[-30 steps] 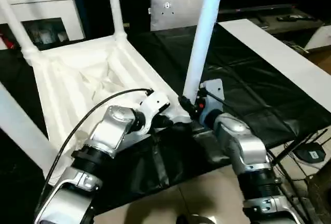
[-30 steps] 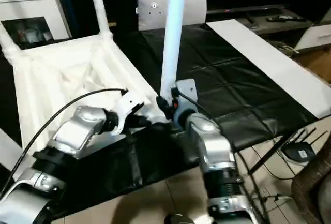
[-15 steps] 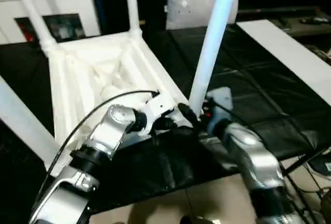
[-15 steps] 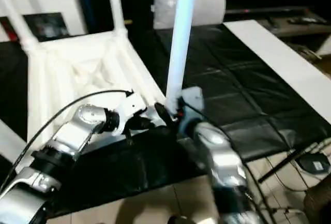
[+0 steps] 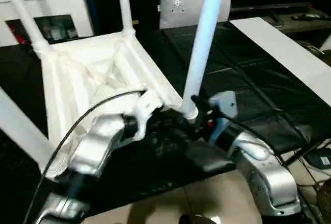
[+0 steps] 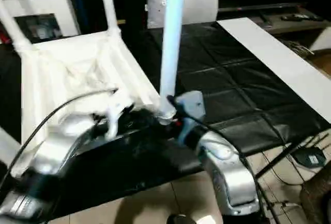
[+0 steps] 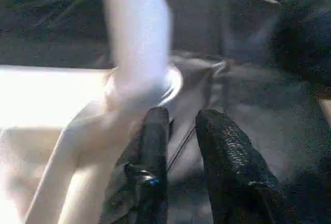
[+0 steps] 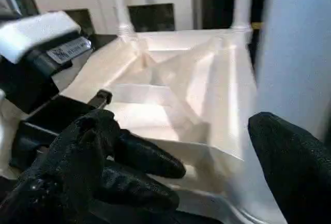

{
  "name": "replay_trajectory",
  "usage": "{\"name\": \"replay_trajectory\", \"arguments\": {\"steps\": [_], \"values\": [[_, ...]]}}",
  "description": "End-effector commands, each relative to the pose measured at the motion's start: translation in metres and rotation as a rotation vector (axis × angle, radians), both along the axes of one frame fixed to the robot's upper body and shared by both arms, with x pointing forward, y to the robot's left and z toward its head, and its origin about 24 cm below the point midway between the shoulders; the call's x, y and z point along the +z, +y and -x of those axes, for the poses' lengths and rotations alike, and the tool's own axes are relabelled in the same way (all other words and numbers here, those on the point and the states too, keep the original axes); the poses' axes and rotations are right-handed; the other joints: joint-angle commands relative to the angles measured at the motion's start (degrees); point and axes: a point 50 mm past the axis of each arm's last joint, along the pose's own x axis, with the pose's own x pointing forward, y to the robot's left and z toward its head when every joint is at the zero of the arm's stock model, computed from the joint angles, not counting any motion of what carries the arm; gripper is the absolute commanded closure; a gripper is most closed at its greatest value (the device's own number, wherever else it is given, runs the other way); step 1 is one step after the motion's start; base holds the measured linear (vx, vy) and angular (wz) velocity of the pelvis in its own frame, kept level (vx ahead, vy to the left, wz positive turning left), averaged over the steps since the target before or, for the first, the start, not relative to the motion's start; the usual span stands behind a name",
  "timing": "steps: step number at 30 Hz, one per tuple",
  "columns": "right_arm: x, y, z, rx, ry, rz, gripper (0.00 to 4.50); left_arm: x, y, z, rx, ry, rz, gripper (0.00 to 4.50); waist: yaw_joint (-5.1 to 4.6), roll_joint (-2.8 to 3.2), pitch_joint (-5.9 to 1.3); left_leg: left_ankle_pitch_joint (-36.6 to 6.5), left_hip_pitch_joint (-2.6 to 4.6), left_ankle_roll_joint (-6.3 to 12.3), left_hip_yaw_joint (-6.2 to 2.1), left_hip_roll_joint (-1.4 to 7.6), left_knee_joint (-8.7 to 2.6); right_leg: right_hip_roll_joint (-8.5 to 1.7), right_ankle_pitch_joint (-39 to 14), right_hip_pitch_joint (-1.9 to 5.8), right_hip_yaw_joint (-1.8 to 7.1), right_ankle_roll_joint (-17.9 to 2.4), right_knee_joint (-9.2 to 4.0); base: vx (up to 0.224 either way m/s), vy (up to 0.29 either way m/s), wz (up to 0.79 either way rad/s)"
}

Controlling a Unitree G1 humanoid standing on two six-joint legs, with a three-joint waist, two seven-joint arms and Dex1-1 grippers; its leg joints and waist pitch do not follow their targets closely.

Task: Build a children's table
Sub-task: Rotate leg to tighten, then rotate table base

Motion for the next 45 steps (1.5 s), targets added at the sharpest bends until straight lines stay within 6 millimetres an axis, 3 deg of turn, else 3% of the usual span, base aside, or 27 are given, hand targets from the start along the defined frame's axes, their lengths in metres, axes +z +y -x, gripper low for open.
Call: {"name": "replay_trajectory", "arguments": {"steps": [1, 3, 6, 9, 10, 13, 14, 16, 18, 19, 20, 21, 23, 24, 25, 26, 30, 31, 34, 35, 36, 37, 38, 39, 41, 42, 45], "values": [[0.007, 0.004, 0.000, 0.018, -0.016, -0.012, 0.00, 0.008, 0.004, 0.007, 0.048, -0.023, 0.036, 3.05, 0.05, 0.05, -2.77, -16.75, -0.15, 2.94, -0.33, 0.98, -4.21, -3.20, -31.36, 2.88, 2.43, -2.85, -5.43, 0.000, 0.000, 0.00], [0.009, 0.007, -0.001, 0.025, -0.017, -0.015, 0.00, 0.005, 0.009, 0.022, 0.085, -0.006, 0.055, 2.81, -0.12, 0.27, -2.80, -17.73, -0.06, 2.28, -0.66, 1.33, -4.37, -3.40, -30.38, 2.93, 2.61, -3.45, -4.88, 0.000, 0.000, 0.00], [0.009, 0.009, -0.006, 0.019, -0.005, -0.014, 0.00, 0.001, 0.014, 0.042, 0.105, 0.027, 0.076, 2.68, -0.41, -0.33, -2.43, -17.39, -0.27, 2.51, -0.43, 1.16, -4.47, -3.21, -30.16, 2.66, 2.90, -3.44, -4.99, 0.000, 0.000, 0.00], [0.007, 0.010, -0.015, -0.002, -0.001, 0.000, 0.00, -0.001, 0.023, 0.064, 0.109, 0.064, 0.091, 2.41, -0.42, -0.14, -2.00, -18.48, -0.15, 2.10, -0.46, 1.16, -4.60, -3.14, -31.14, 2.36, 2.96, -3.16, -5.12, 0.000, 0.000, 0.00], [0.006, 0.008, -0.018, -0.021, 0.003, 0.007, 0.00, -0.002, 0.026, 0.069, 0.111, 0.079, 0.094, 2.33, -0.51, -0.65, -1.82, -18.78, -0.16, 2.25, -0.32, 0.94, -4.58, -2.97, -32.06, 2.23, 2.92, -2.54, -5.49, 0.000, 0.000, 0.00], [0.004, 0.000, -0.032, -0.091, 0.004, 0.019, 0.00, -0.002, 0.042, 0.088, 0.123, 0.132, 0.094, 2.10, -0.53, -0.55, -1.59, -19.82, 0.00, 1.61, -0.52, 0.97, -4.66, -3.04, -33.26, 2.11, 2.89, -2.07, -5.41, 0.000, 0.000, 0.00], [0.003, -0.011, -0.042, -0.159, 0.000, 0.043, 0.00, -0.001, 0.055, 0.108, 0.096, 0.192, 0.074, 2.02, -0.67, -1.12, -1.44, -20.85, 0.27, 1.41, -0.48, 0.94, -4.68, -2.80, -33.98, 1.86, 2.84, -1.53, -5.60, 0.000, 0.000, 0.00], [0.003, -0.019, -0.047, -0.200, -0.003, 0.059, 0.00, 0.000, 0.063, 0.120, 0.076, 0.233, 0.059, 1.97, -0.69, -0.65, -1.37, -21.45, 0.00, 0.70, -0.81, 1.04, -4.91, -3.07, -34.11, 2.12, 2.91, -1.88, -5.02, 0.000, 0.000, 0.00], [0.002, -0.027, -0.052, -0.235, -0.003, 0.074, 0.00, 0.001, 0.069, 0.130, 0.060, 0.267, 0.046, 1.92, -0.59, -0.60, -1.17, -23.18, 1.17, 0.22, -0.51, 1.04, -4.71, -2.53, -33.45, 1.15, 3.01, -1.52, -5.42, 0.000, 0.000, 0.00], [0.002, -0.037, -0.058, -0.280, -0.006, 0.082, 0.00, 0.002, 0.077, 0.142, 0.046, 0.309, 0.029, 1.92, -0.41, -0.92, -1.19, -23.65, 1.42, -0.01, -0.44, 1.03, -4.67, -2.50, -32.27, 0.99, 3.17, -2.26, -5.18, 0.000, 0.000, 0.00], [0.002, -0.039, -0.059, -0.293, -0.005, 0.083, 0.00, 0.002, 0.079, 0.144, 0.046, 0.316, 0.021, 1.92, -0.40, -0.90, -1.05, -23.76, 0.82, -0.06, -0.63, 1.08, -5.04, -2.51, -31.92, 1.52, 3.26, -2.52, -4.81, 0.000, 0.000, 0.00], [0.002, -0.053, -0.066, -0.362, -0.004, 0.090, 0.00, 0.004, 0.091, 0.154, 0.051, 0.359, -0.014, 1.92, -0.28, -0.89, -1.07, -24.05, 1.03, -0.06, -0.54, 1.10, -5.03, -2.39, -32.02, 1.36, 3.33, -2.29, -4.95, 0.000, 0.000, 0.00], [0.002, -0.060, -0.068, -0.396, -0.005, 0.093, 0.00, 0.005, 0.097, 0.159, 0.056, 0.382, -0.028, 1.92, -0.43, -0.93, -1.16, -23.85, 0.52, -0.16, -0.68, 0.92, -5.10, -2.57, -31.51, 1.75, 3.55, -2.63, -4.51, 0.000, 0.000, 0.00], [0.002, -0.064, -0.070, -0.416, -0.007, 0.095, 0.00, 0.005, 0.100, 0.162, 0.059, 0.397, -0.036, 1.92, -0.24, -1.13, -1.17, -24.05, 1.28, -0.20, -0.28, 0.90, -4.81, -2.40, -31.66, 1.09, 3.76, -2.27, -4.80, 0.000, 0.000, 0.00], [0.001, -0.069, -0.072, -0.432, -0.009, 0.111, 0.00, 0.007, 0.107, 0.165, 0.061, 0.418, -0.050, 1.92, -0.07, -0.90, -1.16, -23.92, 1.34, -0.19, -0.32, 0.80, -4.77, -2.41, -31.56, 1.04, 3.87, -2.37, -4.72, 0.000, 0.000, 0.00], [-0.002, -0.074, -0.072, -0.434, -0.002, 0.125, 0.00, 0.010, 0.117, 0.166, 0.079, 0.429, -0.078, 1.92, -0.11, -1.12, -1.18, -23.21, 0.73, 0.09, -0.39, 0.71, -4.96, -2.37, -31.35, 1.54, 3.97, -2.56, -4.50, 0.000, 0.000, 0.00], [-0.014, -0.075, -0.065, -0.384, 0.027, 0.166, 0.00, 0.023, 0.150, 0.150, 0.181, 0.340, -0.148, 1.57, 0.02, -1.22, -1.40, -21.90, 0.74, 0.87, -0.24, 0.45, -4.74, -2.29, -31.28, 1.67, 4.05, -2.13, -4.62, 0.000, 0.000, 0.00], [-0.017, -0.072, -0.062, -0.362, 0.038, 0.168, 0.00, 0.028, 0.152, 0.142, 0.201, 0.297, -0.130, 1.51, 0.06, -1.20, -1.61, -20.93, 0.33, 0.88, -0.48, 0.53, -4.89, -2.48, -30.97, 2.25, 4.02, -2.19, -4.43, 0.000, 0.000, 0.00], [-0.028, -0.059, -0.050, -0.286, 0.080, 0.176, 0.00, 0.041, 0.145, 0.123, 0.199, 0.209, -0.025, 1.51, 0.13, -0.79, -1.98, -19.65, 0.56, 0.66, -0.52, 1.00, -4.92, -2.63, -26.53, 2.31, 4.30, -4.96, -3.81, 0.000, 0.000, 0.00], [-0.028, -0.059, -0.050, -0.286, 0.080, 0.176, 0.00, 0.041, 0.145, 0.123, 0.199, 0.209, -0.025, 1.20, 0.06, -0.95, -2.16, -18.62, 0.47, 0.54, -0.46, 1.05, -4.90, -2.56, -23.89, 2.53, 4.40, -6.05, -3.43, 0.000, 0.000, 0.00], [-0.031, -0.057, -0.047, -0.274, 0.090, 0.183, 0.00, 0.044, 0.140, 0.118, 0.187, 0.192, 0.005, 1.20, -0.25, -1.13, -2.32, -16.91, -0.21, 0.64, -0.45, 0.98, -4.96, -2.59, -21.37, 3.14, 4.49, -6.98, -2.85, 0.000, 0.000, 0.00], [-0.035, -0.056, -0.045, -0.276, 0.106, 0.197, 0.00, 0.046, 0.136, 0.115, 0.173, 0.183, 0.033, 1.14, -0.16, -1.19, -2.37, -16.33, -0.28, 0.70, -0.39, 1.02, -4.99, -2.58, -21.37, 3.28, 4.49, -6.93, -2.79, 0.000, 0.000, 0.00], [-0.044, -0.056, -0.042, -0.288, 0.135, 0.228, 0.00, 0.047, 0.128, 0.109, 0.146, 0.168, 0.072, 1.11, 0.10, -0.99, -2.39, -16.44, 0.60, 0.64, 0.08, 0.95, -4.59, -2.59, -22.20, 2.54, 4.67, -7.26, -3.13, 0.000, 0.000, 0.00], [-0.046, -0.056, -0.041, -0.293, 0.143, 0.238, 0.00, 0.048, 0.126, 0.107, 0.139, 0.164, 0.081, 1.02, 0.13, -0.79, -2.48, -15.98, 0.71, 0.57, 0.15, 0.81, -4.40, -2.66, -21.53, 2.54, 4.78, -7.73, -3.03, 0.000, 0.000, 0.00], [-0.057, -0.058, -0.038, -0.326, 0.183, 0.292, 0.00, 0.048, 0.115, 0.100, 0.098, 0.148, 0.108, 0.75, 0.36, -1.09, -2.33, -16.55, 0.66, 0.37, 0.34, 0.69, -4.34, -2.46, -23.74, 2.45, 4.81, -7.30, -3.20, 0.000, 0.000, 0.00], [-0.067, -0.058, -0.036, -0.345, 0.212, 0.359, 0.00, 0.046, 0.102, 0.089, 0.064, 0.124, 0.139, 0.70, 0.54, -0.60, -2.39, -16.65, 0.75, -0.06, 0.32, 0.67, -4.29, -2.43, -24.80, 2.43, 4.76, -6.76, -3.41, 0.000, 0.000, 0.00], [-0.072, -0.054, -0.036, -0.333, 0.218, 0.367, 0.00, 0.047, 0.089, 0.082, 0.022, 0.114, 0.186, 0.49, 0.88, -0.83, -2.68, -16.26, 0.56, -0.19, 0.37, 0.54, -4.04, -2.51, -25.16, 2.75, 4.76, -6.37, -3.27, 0.000, 0.000, 0.00]]}}
